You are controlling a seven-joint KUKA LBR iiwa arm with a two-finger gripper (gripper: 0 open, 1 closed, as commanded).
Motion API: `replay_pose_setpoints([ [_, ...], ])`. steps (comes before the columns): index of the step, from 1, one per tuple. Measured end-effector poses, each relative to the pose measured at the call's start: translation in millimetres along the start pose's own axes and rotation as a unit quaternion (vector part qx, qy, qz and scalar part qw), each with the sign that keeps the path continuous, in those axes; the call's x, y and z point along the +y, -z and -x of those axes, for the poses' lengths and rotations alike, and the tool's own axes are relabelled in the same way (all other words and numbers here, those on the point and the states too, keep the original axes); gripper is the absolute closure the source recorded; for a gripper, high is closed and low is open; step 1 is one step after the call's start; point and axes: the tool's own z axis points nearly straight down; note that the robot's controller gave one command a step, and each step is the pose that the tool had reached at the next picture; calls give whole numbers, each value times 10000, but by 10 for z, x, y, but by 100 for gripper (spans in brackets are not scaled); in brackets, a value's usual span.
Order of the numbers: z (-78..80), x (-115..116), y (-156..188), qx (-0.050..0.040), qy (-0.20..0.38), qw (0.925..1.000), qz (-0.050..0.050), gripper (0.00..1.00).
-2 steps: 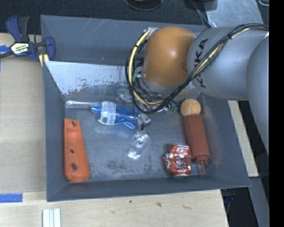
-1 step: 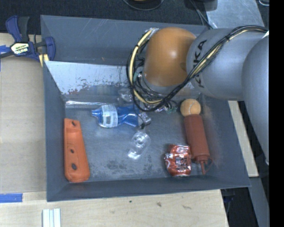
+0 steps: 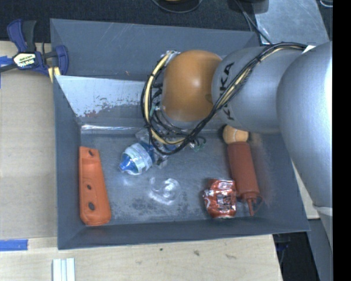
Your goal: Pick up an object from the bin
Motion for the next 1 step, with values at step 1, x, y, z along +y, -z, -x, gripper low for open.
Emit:
replay_pose_setpoints([
  [1,-1,-1,0,1,-5,10000,0,100],
])
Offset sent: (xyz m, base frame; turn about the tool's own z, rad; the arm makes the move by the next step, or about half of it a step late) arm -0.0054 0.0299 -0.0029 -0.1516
